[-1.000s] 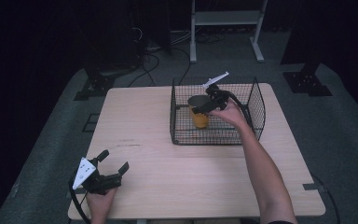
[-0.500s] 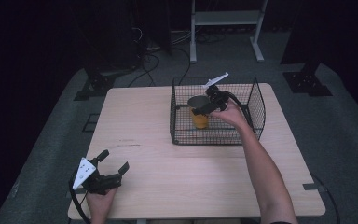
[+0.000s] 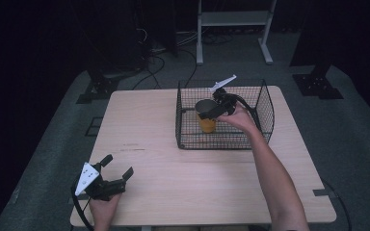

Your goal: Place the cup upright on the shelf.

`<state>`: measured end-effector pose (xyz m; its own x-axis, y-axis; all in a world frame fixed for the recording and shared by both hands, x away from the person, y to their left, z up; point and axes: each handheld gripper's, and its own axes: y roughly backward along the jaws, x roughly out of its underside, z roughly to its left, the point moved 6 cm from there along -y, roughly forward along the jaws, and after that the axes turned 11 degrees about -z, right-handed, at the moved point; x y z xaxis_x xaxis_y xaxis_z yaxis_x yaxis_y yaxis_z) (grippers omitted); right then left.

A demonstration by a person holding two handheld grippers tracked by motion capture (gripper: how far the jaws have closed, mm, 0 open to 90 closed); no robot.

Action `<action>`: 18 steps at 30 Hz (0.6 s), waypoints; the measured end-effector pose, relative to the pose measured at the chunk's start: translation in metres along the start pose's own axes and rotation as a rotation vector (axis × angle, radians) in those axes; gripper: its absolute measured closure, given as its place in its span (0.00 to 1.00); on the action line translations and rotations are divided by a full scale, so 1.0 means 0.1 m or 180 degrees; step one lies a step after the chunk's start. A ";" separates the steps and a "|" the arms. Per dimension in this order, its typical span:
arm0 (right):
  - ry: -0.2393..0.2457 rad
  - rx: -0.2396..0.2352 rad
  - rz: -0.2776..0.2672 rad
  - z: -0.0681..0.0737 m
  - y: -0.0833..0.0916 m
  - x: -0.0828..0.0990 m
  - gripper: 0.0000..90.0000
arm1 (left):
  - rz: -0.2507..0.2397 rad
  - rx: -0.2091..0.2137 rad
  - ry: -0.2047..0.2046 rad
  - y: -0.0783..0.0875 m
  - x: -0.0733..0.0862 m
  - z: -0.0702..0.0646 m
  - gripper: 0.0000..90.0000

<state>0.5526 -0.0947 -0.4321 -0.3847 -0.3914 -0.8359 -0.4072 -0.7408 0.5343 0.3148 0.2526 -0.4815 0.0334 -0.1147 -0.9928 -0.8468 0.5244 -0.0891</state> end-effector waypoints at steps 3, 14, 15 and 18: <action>0.0008 0.0003 -0.0002 0.00 0.01 0.00 0.06 | -0.0001 0.0000 0.0000 0.00 0.00 0.00 0.03; -0.0007 0.0027 -0.0078 0.00 0.07 0.02 0.04 | 0.0013 0.0001 -0.0011 0.00 0.00 0.00 0.03; -0.0005 0.0029 -0.0094 0.00 0.08 0.01 0.04 | 0.0015 0.0000 -0.0012 0.00 0.00 0.00 0.03; -0.0017 0.0034 -0.0155 0.00 0.13 -0.03 0.04 | 0.0013 -0.0004 -0.0012 0.00 0.00 0.00 0.03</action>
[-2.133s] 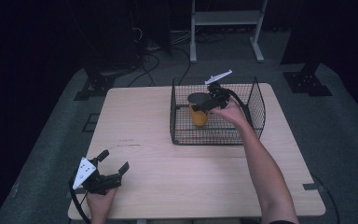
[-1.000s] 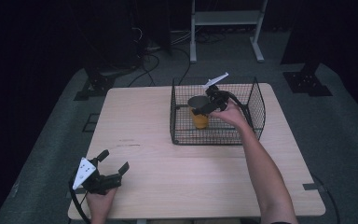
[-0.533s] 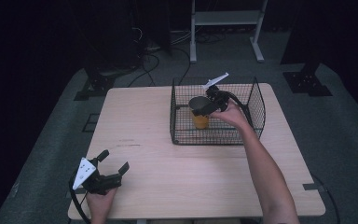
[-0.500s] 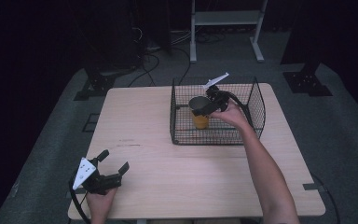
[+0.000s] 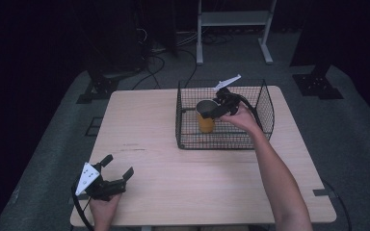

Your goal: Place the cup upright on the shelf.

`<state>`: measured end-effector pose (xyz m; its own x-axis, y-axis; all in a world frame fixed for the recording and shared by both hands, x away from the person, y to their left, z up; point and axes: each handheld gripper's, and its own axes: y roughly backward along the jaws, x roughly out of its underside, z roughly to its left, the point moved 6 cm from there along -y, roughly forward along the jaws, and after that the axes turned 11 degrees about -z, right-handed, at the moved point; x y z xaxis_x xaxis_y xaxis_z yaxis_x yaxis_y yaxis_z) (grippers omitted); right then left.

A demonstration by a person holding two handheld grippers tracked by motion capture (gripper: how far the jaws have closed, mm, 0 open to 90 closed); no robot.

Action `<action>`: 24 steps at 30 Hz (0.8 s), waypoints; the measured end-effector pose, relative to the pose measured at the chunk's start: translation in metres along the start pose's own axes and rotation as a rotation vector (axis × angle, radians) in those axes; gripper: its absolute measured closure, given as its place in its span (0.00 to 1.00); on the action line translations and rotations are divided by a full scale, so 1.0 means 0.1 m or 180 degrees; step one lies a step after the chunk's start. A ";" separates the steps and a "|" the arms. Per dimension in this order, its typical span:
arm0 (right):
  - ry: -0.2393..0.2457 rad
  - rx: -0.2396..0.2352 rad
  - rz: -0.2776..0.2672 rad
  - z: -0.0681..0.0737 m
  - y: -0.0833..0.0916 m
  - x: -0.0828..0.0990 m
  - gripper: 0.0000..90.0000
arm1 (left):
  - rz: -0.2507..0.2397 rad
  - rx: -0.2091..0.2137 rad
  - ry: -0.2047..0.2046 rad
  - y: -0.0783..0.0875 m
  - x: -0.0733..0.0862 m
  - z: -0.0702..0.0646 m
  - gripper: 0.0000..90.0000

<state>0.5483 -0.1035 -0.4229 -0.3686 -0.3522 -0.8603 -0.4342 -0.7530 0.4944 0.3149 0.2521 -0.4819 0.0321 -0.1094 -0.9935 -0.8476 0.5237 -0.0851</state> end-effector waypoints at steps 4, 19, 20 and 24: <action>-0.0003 -0.0011 -0.0096 0.01 0.07 -0.07 0.04 | 0.0001 -0.0009 0.0002 0.00 0.00 0.01 0.03; -0.0057 -0.0083 -0.0365 0.06 0.36 -0.18 0.04 | 0.0034 -0.0026 -0.0016 -0.01 0.01 -0.01 0.03; -0.0036 -0.0089 -0.0370 0.08 0.38 -0.17 0.04 | 0.0032 -0.0022 -0.0014 -0.01 0.01 -0.01 0.03; 0.0011 -0.0110 -0.0386 0.15 0.46 -0.17 0.04 | 0.0019 -0.0014 -0.0014 -0.01 0.01 -0.01 0.03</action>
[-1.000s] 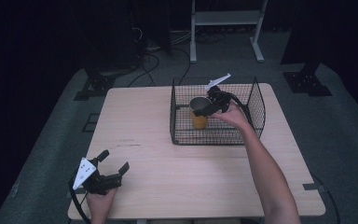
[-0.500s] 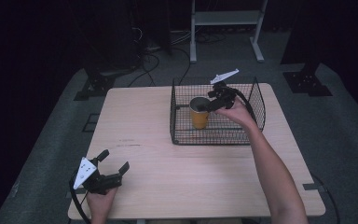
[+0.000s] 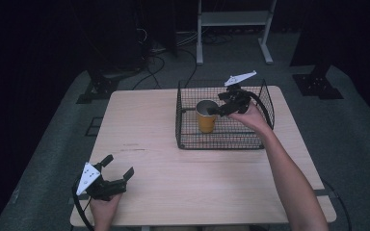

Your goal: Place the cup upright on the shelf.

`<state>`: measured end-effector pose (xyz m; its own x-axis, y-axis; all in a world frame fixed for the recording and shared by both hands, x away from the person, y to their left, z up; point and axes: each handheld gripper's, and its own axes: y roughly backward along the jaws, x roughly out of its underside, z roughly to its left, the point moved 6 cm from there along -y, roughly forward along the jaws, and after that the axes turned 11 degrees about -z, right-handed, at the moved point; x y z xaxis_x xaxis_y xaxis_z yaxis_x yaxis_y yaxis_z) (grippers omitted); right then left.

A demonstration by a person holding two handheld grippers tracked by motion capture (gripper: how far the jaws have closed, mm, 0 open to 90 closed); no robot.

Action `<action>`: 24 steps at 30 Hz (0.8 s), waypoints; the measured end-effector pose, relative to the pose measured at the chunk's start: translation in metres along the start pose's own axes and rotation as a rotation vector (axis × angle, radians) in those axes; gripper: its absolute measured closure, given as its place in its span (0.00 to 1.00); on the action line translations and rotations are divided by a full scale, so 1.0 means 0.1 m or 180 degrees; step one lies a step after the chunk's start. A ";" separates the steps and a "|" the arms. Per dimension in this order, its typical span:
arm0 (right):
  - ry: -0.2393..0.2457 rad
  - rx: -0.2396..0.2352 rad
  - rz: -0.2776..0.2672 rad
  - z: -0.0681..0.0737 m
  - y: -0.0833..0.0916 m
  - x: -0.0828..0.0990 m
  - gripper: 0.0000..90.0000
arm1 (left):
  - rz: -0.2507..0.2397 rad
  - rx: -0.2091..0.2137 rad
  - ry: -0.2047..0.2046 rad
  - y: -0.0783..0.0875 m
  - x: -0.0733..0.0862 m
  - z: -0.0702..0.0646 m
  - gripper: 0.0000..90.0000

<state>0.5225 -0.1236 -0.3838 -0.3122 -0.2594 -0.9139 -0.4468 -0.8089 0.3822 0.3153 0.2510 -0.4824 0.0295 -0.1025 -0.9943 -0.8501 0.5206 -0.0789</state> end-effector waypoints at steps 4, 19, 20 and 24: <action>0.0021 -0.0011 0.0006 0.05 0.07 0.02 0.04 | -0.0010 0.0008 -0.0001 0.00 0.00 0.00 0.03; -0.0017 -0.0030 -0.0033 0.12 0.38 0.18 0.05 | 0.0007 0.0001 -0.0020 0.00 0.00 -0.01 0.03; -0.0017 -0.0024 -0.0034 0.12 0.40 0.19 0.05 | 0.0007 0.0001 -0.0018 0.00 0.00 -0.01 0.03; -0.0024 -0.0040 -0.0019 0.14 0.46 0.24 0.04 | 0.0011 0.0003 -0.0024 0.00 0.00 -0.01 0.03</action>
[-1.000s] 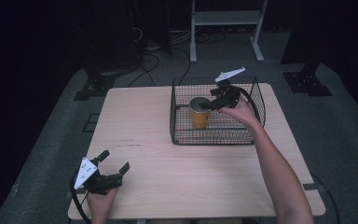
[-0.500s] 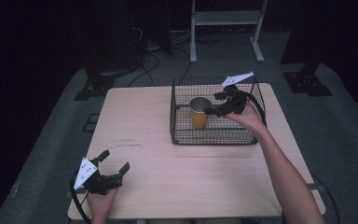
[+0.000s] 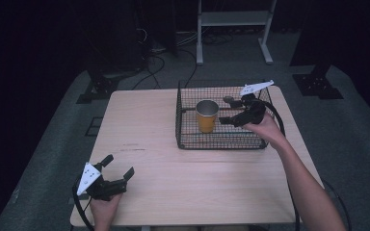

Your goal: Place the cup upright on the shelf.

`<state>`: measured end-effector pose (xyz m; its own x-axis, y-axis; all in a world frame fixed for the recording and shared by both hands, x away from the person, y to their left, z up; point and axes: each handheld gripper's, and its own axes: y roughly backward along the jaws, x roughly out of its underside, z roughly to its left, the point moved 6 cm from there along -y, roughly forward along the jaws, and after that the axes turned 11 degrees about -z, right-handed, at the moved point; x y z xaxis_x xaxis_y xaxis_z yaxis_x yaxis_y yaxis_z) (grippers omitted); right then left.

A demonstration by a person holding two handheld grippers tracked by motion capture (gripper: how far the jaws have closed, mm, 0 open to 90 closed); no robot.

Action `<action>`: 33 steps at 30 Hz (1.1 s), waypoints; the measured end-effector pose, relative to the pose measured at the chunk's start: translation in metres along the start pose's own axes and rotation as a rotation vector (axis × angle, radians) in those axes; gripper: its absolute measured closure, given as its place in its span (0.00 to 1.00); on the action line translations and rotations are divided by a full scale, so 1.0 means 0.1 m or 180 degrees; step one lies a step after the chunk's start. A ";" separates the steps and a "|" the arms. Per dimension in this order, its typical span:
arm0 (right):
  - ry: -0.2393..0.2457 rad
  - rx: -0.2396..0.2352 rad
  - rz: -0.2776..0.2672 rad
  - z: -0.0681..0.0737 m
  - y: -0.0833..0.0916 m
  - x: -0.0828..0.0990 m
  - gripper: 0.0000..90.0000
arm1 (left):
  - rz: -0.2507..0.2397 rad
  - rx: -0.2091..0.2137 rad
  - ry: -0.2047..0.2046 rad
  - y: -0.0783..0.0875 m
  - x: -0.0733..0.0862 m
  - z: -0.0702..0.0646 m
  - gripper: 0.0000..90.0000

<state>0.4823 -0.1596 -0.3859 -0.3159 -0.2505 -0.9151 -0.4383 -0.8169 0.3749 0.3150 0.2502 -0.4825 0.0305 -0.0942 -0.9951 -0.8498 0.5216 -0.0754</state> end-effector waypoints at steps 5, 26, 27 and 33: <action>0.0007 -0.0015 -0.0014 0.04 0.07 0.05 0.05 | 0.0002 -0.0001 -0.0006 0.00 0.00 0.00 0.03; 0.0003 -0.0054 -0.0067 0.18 0.32 0.24 0.04 | 0.0000 -0.0005 -0.0008 0.00 0.00 0.00 0.03; -0.0002 -0.0064 -0.0065 0.19 0.34 0.24 0.04 | 0.0000 -0.0005 -0.0008 0.00 0.00 0.00 0.03; 0.0006 -0.0079 -0.0083 0.24 0.38 0.30 0.05 | 0.0002 -0.0007 -0.0009 0.00 0.00 0.00 0.03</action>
<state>0.4356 -0.1860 -0.3958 -0.3031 -0.2300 -0.9248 -0.4253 -0.8358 0.3472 0.3153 0.2500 -0.4824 0.0316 -0.0914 -0.9953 -0.8510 0.5199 -0.0748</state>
